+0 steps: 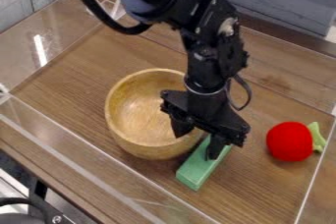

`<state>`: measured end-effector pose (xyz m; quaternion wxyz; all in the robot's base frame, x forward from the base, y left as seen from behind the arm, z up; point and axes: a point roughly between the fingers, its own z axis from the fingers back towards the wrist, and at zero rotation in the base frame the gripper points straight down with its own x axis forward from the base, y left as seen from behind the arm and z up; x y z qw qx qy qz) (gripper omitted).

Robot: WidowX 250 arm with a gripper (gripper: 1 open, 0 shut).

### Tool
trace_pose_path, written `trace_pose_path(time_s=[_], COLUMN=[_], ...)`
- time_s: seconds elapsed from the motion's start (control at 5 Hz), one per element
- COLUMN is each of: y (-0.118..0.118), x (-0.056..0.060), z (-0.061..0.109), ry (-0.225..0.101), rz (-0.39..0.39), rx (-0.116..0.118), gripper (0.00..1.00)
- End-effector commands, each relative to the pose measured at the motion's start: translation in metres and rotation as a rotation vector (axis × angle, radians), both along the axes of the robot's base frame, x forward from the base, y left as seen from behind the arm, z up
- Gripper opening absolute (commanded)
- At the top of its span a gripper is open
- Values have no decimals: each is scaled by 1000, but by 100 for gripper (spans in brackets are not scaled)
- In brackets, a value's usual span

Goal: Remove the green block from the brown bowl and put it on the table

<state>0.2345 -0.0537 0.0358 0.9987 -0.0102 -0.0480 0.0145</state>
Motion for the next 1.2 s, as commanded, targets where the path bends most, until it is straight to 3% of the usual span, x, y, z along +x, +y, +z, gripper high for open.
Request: trace_pose_path(time_s=[0.0,0.6,0.8,1.0], y=[-9,-14,-15,-16], x=[-2,5,16,24], z=[1,50,59,61], ry=[-27,-51,-66,-68], rz=[-27,21,65,104], rx=[-7,-23,-31,-37], gripper=[0,0,0,100])
